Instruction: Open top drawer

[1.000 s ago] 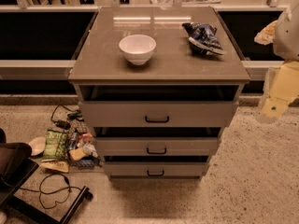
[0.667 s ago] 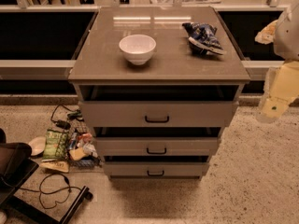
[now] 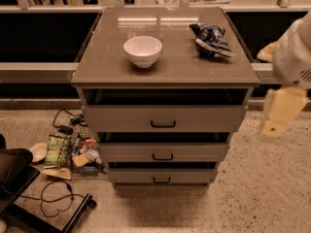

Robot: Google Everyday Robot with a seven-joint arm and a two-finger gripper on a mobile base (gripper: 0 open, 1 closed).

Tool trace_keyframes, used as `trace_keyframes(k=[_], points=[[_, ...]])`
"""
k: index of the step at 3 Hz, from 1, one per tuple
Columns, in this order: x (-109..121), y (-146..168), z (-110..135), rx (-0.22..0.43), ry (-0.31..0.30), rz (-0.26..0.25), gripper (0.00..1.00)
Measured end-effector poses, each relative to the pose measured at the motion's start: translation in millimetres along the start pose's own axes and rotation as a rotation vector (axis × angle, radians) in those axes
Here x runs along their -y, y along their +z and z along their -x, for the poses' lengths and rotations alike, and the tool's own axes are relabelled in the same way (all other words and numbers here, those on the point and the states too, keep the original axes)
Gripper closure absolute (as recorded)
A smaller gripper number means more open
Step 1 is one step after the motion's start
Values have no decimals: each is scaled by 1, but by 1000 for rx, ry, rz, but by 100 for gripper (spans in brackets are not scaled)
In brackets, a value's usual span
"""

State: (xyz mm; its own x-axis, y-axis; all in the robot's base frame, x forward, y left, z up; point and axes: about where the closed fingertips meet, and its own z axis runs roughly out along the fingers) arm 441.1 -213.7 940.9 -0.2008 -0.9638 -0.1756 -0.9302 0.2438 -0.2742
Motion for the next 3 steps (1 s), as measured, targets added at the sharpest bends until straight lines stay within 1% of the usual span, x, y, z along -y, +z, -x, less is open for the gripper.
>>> trace_keyframes(k=[1,2,3], points=[[-11,98,-4,-69,-53,20,0],[-14,157,-4,-98,-96,32,0],[-11,204,-4,-151,-104,73,0]])
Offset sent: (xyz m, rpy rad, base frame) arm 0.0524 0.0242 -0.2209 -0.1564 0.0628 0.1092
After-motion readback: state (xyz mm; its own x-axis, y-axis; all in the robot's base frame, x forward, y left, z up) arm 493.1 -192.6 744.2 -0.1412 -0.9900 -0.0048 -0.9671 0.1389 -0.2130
